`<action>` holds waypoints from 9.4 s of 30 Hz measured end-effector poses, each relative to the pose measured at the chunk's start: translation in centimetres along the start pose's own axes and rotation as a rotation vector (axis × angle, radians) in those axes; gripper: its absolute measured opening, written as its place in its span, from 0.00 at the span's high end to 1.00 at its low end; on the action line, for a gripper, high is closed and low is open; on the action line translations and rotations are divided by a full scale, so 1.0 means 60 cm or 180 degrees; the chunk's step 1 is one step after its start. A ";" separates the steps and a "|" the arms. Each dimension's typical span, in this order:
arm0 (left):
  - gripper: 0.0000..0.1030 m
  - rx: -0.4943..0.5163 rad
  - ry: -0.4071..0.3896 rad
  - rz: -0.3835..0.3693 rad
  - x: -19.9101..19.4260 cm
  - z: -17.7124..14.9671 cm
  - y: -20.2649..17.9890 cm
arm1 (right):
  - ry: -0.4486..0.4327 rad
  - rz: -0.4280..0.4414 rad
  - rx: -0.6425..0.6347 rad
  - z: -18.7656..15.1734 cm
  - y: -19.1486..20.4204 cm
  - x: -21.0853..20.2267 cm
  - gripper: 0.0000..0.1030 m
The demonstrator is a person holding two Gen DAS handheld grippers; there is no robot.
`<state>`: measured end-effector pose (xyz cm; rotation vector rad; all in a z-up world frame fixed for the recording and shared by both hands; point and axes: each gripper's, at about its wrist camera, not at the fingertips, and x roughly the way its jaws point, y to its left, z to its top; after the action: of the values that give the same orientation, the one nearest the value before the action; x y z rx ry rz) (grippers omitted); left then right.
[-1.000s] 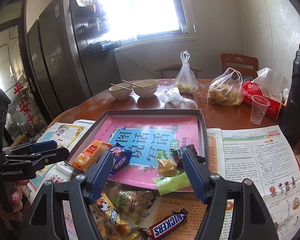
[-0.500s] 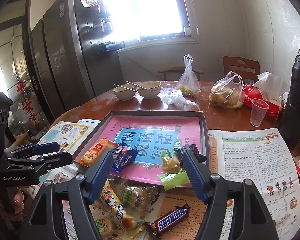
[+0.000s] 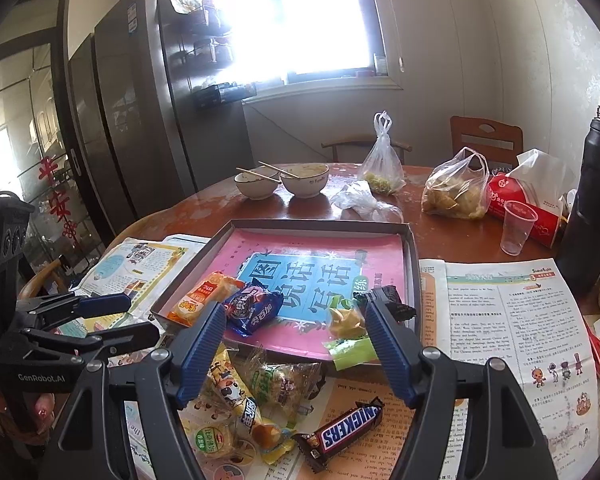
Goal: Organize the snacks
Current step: 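Move both open tools back from the tray toward the loose snacks beside it, then grasp the round green-labelled biscuit pack with the left tool while the right tool grasps the clear puffed-snack bag, then lift the biscuit pack with the left tool while the right tool lifts the puffed-snack bag, then carry the biscuit pack over the tray while the right tool carries the puffed-snack bag there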
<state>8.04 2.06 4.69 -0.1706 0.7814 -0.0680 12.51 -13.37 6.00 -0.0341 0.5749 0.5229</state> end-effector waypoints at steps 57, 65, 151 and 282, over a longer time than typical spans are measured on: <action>0.28 0.0508 0.0731 -0.0546 0.072 -0.099 -0.080 | 0.0531 0.0292 -0.0240 -0.084 0.022 0.021 0.30; 0.28 0.0510 0.0751 -0.0578 0.078 -0.101 -0.082 | 0.0633 0.0290 -0.0160 -0.092 0.016 0.036 0.30; 0.65 -0.0094 0.0269 -0.0614 0.021 -0.055 0.017 | 0.0503 0.0407 0.0735 -0.079 -0.027 0.085 0.56; 0.65 0.0176 0.0188 -0.0300 0.174 0.052 0.024 | 0.0305 -0.0062 0.0427 -0.019 -0.017 0.149 0.55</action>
<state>17.61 2.59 -0.65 -0.1535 0.8292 -0.1843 18.81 -10.33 0.21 0.0629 0.7014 0.4645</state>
